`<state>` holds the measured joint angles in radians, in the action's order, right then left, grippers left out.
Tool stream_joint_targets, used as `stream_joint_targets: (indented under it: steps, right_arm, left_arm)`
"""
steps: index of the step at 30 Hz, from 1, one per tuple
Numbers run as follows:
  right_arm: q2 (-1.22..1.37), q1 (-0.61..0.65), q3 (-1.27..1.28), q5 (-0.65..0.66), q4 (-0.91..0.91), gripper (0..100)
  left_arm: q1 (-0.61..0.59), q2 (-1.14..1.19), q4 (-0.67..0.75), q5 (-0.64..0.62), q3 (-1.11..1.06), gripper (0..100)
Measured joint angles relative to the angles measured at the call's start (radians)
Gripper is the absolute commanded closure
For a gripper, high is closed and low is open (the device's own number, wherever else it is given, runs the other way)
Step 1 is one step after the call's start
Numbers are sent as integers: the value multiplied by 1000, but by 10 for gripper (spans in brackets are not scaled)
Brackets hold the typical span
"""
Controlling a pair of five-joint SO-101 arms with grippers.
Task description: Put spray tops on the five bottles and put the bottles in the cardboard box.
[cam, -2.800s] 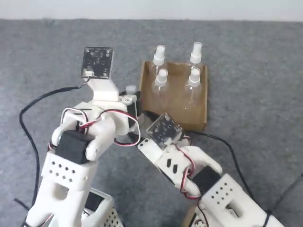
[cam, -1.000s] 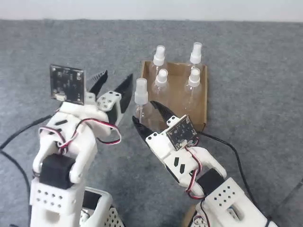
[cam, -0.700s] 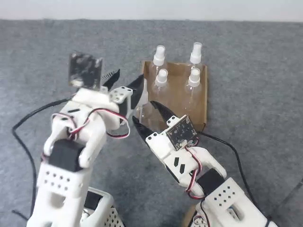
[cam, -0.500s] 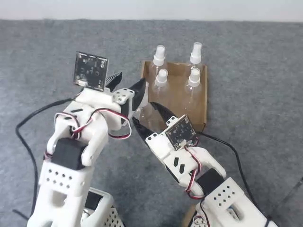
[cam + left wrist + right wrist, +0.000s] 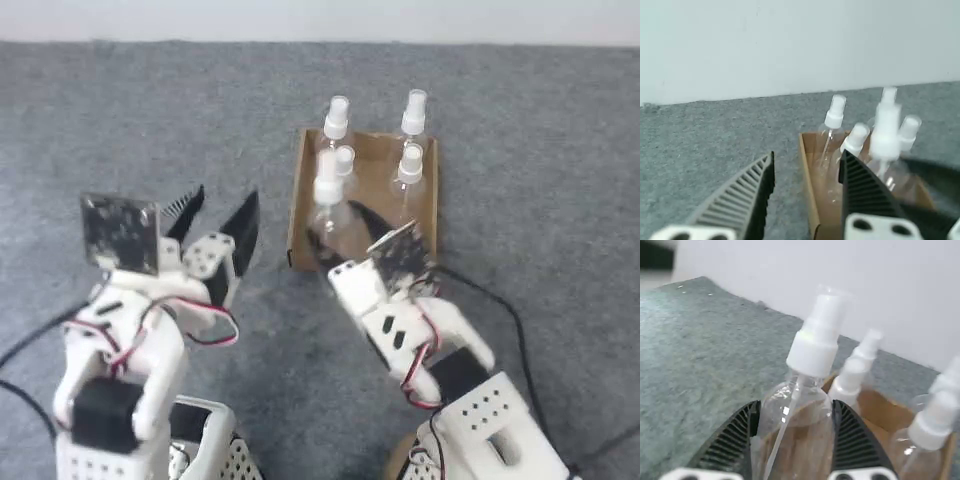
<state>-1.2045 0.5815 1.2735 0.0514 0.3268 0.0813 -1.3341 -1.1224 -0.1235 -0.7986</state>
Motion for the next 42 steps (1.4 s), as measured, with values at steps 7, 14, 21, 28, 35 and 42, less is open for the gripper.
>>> stream_joint_targets:
  steps: [7,14,21,28,35,42]
  right_arm:
    - [55,-18,-244,-2,180,993]
    - [408,-15,-486,-3,196,993]
    - [580,68,-569,-57,196,993]
    - [578,143,-628,-60,336,993]
    - [442,143,-637,-61,480,993]
    - [315,143,-637,-26,578,993]
  left_arm:
    - [0,-158,3,152,-279,734]
    - [133,-176,-29,157,-365,706]
    - [164,-180,-29,137,-387,706]
    - [164,-173,60,135,-479,706]
    - [167,-180,61,132,-479,708]
    - [167,-181,61,135,-479,709]
